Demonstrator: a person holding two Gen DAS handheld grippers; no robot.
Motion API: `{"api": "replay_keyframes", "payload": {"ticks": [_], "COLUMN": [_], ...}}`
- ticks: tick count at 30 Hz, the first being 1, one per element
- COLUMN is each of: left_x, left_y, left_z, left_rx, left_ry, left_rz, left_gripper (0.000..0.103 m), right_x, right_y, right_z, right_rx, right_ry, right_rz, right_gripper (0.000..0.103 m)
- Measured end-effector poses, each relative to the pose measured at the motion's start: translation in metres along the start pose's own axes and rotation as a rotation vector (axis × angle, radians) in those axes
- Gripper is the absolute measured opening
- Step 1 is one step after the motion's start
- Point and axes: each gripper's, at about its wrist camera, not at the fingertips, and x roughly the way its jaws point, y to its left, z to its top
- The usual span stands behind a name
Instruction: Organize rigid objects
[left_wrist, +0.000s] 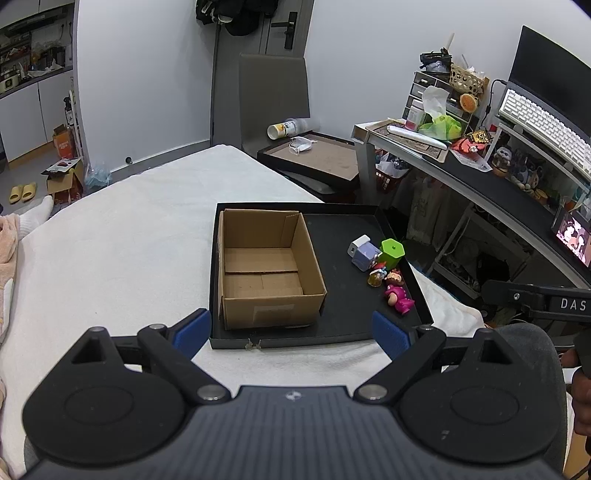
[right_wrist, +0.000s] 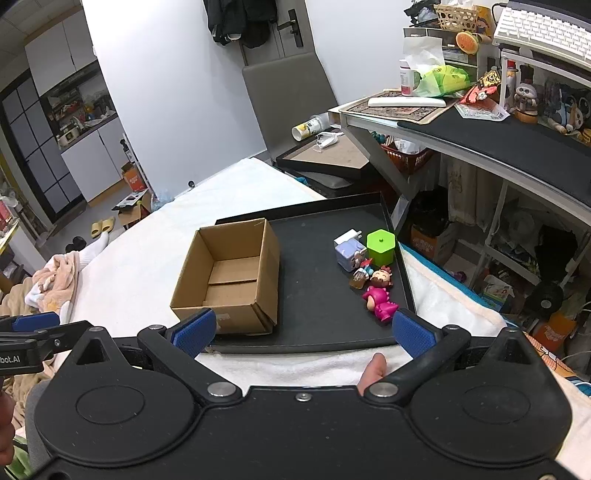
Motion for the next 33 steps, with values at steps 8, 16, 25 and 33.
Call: {"api": "replay_keyframes", "payload": {"ticks": [8,16,25,33], "left_x": [-0.0024,-0.0030,-0.0029,0.0063], "left_y": [-0.0012,-0.0005,0.0010,0.0061], "left_z": [0.0006,-0.0006,-0.0020,-0.0007], "left_rx": [0.000,-0.002,-0.001,-0.009], "left_ry": [-0.007,-0.008,-0.004,0.013], "left_rz": [0.001,0.000,0.006,0.008], "left_gripper": [0.093,0.093,0.093,0.093], "right_x": [-0.0026,-0.0027,-0.0023,0.0041], "right_y": [-0.0015,-0.0010,-0.0014,-0.0019], "right_z": [-0.0002,-0.0008,-0.0009,-0.0001], "right_rx": [0.001,0.001,0.000,0.001], "right_ry": [-0.003,-0.003,-0.003,0.012], "right_rz": [-0.005,-0.005,-0.007,-0.009], "right_gripper": [0.103,0.103,0.103,0.103]}}
